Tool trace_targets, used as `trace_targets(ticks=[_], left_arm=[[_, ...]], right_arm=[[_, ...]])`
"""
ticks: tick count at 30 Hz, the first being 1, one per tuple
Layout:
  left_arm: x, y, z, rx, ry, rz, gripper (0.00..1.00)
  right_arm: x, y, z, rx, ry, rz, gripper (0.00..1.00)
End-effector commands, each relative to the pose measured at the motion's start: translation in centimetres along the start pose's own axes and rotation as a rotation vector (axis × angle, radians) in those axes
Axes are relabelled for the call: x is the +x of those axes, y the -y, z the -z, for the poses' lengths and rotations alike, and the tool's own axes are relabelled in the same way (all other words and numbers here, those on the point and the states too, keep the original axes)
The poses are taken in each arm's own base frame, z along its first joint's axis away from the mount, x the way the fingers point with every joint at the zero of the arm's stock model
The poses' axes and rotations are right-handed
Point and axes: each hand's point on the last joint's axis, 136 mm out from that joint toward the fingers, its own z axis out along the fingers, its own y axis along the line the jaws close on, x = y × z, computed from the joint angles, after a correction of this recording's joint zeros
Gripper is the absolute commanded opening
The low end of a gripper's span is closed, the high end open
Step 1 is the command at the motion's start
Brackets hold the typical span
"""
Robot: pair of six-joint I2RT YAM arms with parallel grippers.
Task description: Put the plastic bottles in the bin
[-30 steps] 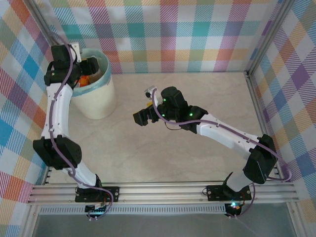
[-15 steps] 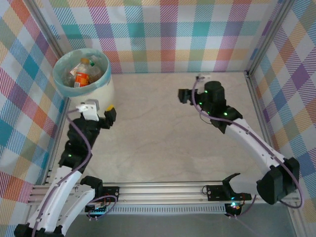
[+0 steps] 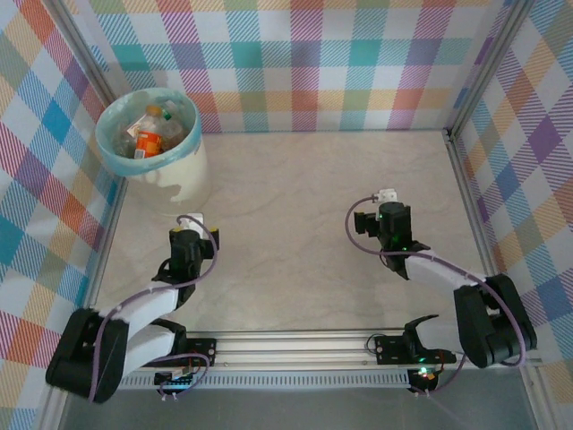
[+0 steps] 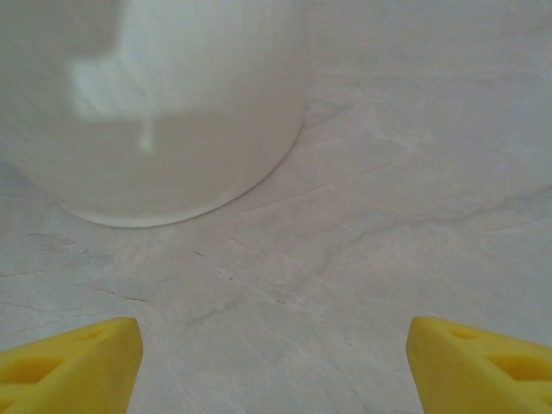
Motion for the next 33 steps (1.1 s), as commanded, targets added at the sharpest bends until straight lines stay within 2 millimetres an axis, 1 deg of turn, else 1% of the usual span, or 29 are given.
trace_targets(ticks=[1,3,6,7,8,10,13,15,18,21,24,27,28,29,33], left_arm=[[-3.5,-0.3,-1.5,-0.019,0.108,0.026,0.81],[-3.7,-0.1,-2.6,0.018,0.094,0.034,0.81],[-3.9,-0.1,-3.9,0.073,0.078,0.067,0.81],[-4.0,-0.2,-4.2,0.084,0.077,0.078,0.81],[-4.0,-0.3,-4.5,0.093,0.078,0.093,0.81],[-4.2,-0.3,-4.9,0.127,0.088,0.135,0.82],[-4.0,0.4,-5.4,0.166,0.08,0.116,0.82],[-3.9,0.7,-5.5,0.185,0.076,0.107,0.82],[-3.2,0.9,-5.8,0.189,0.073,0.106,0.82],[-2.2,0.9,-6.5,0.181,0.068,0.11,0.83],[-2.0,0.3,-7.3,0.137,0.035,0.126,0.84],[-2.0,-0.5,-7.8,0.109,0.019,0.156,0.89],[-1.9,-0.5,-7.8,0.109,0.013,0.155,0.98],[-1.9,-0.5,-7.8,0.108,0.014,0.155,1.0],[-2.0,-0.5,-7.8,0.108,0.015,0.154,1.0]], right_arm=[[-3.8,0.3,-1.2,0.01,0.127,0.093,1.0],[-3.8,0.5,-2.2,0.003,0.149,0.135,1.0],[-3.7,1.0,-2.9,-0.005,0.102,0.133,1.0],[-3.8,1.1,-2.7,-0.013,0.114,0.124,1.0],[-4.0,1.7,-2.4,-0.004,0.129,0.094,1.0],[-3.7,2.6,-1.8,-0.014,0.142,0.017,1.0],[-2.4,2.7,-1.1,-0.083,0.152,-0.027,0.99],[-1.2,3.0,-1.1,-0.106,0.177,-0.084,1.0],[0.2,3.6,-1.3,-0.124,0.232,-0.127,1.0],[1.1,4.6,-1.8,-0.132,0.254,-0.185,1.0],[1.7,6.5,-2.4,-0.118,0.203,-0.287,1.0],[1.5,5.9,-3.6,-0.118,0.141,-0.257,1.0],[1.5,5.7,-3.8,-0.105,0.132,-0.241,1.0],[1.4,5.7,-3.9,-0.099,0.131,-0.235,1.0],[1.4,5.6,-3.8,-0.102,0.131,-0.233,1.0]])
